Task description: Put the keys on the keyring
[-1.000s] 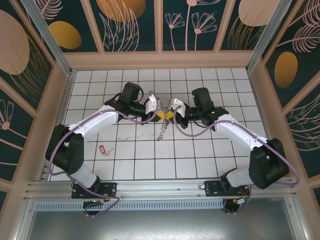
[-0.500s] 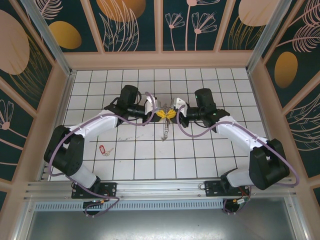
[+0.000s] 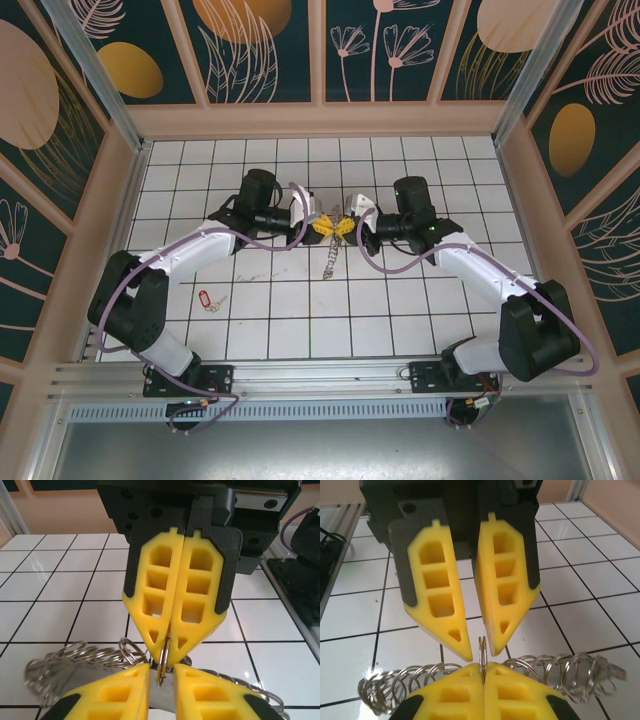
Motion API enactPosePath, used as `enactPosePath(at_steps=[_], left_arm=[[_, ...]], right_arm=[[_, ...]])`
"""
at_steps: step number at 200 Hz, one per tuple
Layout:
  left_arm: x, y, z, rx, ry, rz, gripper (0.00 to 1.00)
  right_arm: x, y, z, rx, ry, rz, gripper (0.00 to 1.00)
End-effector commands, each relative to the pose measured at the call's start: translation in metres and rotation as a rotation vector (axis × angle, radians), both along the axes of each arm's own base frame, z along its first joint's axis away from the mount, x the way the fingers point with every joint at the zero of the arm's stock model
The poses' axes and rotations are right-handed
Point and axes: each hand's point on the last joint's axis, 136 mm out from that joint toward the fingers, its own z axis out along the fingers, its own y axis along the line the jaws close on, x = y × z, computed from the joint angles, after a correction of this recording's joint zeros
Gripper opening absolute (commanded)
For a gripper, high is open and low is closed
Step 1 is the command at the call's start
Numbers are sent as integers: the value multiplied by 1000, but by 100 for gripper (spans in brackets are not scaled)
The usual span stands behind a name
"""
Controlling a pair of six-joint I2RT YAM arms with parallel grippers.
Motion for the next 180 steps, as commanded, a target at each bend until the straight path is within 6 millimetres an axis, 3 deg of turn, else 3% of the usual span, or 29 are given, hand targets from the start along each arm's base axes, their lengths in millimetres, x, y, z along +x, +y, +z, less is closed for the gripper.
enactPosePath(at_steps=[1,55,180], left_arm=[[0,0,9,34,-52,-9,22],[1,0,6,70,-46,-20,26],[3,-3,-1,100,-33,-38,23]], right_arm=[[2,5,11,-8,-54,22,0],[3,8,14,-12,-64,27,0],[0,13,16,-9,-66,43,0]])
